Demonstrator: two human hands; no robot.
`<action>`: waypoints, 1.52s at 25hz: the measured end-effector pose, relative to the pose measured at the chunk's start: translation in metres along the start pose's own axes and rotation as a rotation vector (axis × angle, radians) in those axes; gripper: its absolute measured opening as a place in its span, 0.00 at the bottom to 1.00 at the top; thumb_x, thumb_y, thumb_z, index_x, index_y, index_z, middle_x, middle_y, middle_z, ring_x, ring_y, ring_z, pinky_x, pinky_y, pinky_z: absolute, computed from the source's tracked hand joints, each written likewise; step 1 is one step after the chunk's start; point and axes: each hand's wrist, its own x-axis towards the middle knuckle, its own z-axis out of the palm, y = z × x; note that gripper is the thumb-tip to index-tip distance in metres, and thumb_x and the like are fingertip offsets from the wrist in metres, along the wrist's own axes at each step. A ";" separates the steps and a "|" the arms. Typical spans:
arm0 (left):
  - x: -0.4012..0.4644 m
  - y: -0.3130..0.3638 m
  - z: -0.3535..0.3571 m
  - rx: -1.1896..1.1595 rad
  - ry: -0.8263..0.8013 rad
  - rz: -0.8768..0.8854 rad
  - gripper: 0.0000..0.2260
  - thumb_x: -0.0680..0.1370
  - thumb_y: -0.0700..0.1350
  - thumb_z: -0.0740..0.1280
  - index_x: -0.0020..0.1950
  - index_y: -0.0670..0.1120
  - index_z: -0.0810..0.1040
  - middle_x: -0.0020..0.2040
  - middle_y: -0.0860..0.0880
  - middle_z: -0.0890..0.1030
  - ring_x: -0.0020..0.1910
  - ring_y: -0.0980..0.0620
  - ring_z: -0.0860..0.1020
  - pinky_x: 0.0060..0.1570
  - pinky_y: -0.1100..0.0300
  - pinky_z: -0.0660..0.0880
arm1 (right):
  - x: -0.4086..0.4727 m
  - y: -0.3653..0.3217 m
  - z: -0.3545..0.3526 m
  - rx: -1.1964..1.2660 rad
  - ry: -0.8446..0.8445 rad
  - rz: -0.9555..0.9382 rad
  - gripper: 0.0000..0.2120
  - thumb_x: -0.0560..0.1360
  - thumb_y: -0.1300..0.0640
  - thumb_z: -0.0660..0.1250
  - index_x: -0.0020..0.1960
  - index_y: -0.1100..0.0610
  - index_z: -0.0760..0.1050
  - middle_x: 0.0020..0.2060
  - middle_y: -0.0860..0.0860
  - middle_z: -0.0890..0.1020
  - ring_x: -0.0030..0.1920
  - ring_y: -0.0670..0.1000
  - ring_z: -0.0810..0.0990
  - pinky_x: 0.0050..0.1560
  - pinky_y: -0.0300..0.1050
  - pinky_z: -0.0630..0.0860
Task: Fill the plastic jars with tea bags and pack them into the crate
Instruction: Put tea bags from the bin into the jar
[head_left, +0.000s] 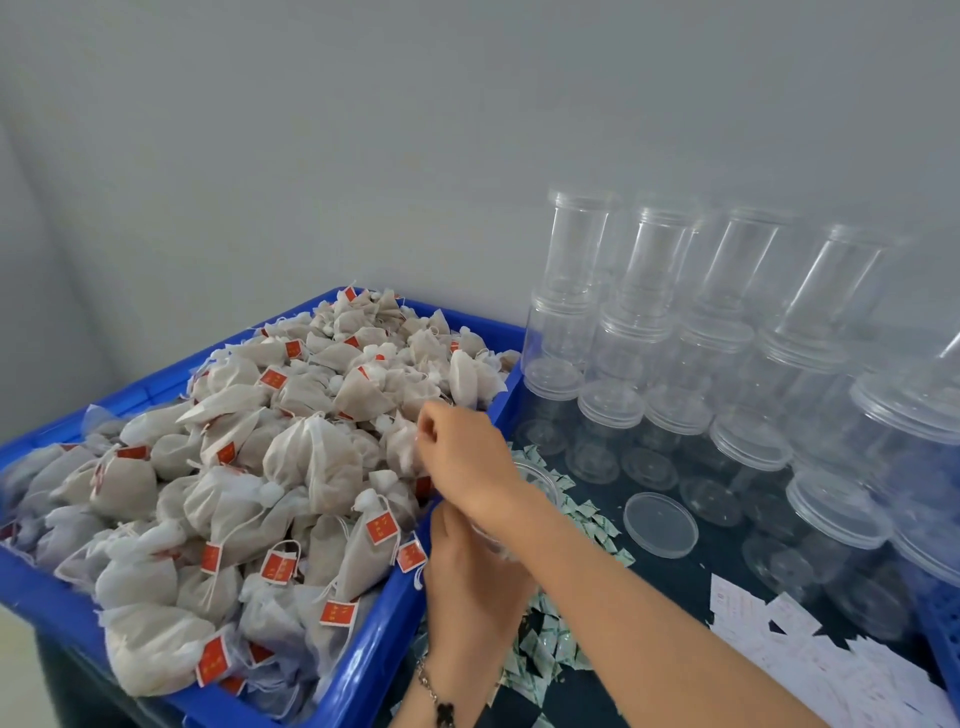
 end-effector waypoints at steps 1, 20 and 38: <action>-0.006 -0.009 0.004 -0.178 -0.021 -0.010 0.27 0.70 0.43 0.73 0.67 0.45 0.67 0.62 0.49 0.72 0.57 0.51 0.73 0.56 0.58 0.72 | -0.001 -0.001 -0.011 0.075 -0.005 0.022 0.06 0.79 0.59 0.58 0.47 0.58 0.73 0.38 0.52 0.78 0.38 0.51 0.76 0.41 0.49 0.75; -0.010 -0.036 0.035 -0.189 -0.009 0.216 0.50 0.56 0.71 0.71 0.72 0.52 0.61 0.62 0.60 0.66 0.58 0.59 0.68 0.54 0.60 0.68 | -0.047 0.085 -0.077 0.259 0.141 0.130 0.06 0.75 0.60 0.66 0.49 0.54 0.81 0.40 0.45 0.82 0.40 0.42 0.80 0.48 0.44 0.78; -0.003 -0.035 0.034 -0.137 -0.081 0.211 0.48 0.55 0.67 0.72 0.71 0.55 0.62 0.63 0.58 0.69 0.57 0.57 0.74 0.51 0.60 0.74 | -0.063 0.092 -0.064 0.248 -0.026 -0.055 0.10 0.74 0.48 0.69 0.41 0.55 0.80 0.35 0.48 0.83 0.38 0.43 0.79 0.45 0.38 0.75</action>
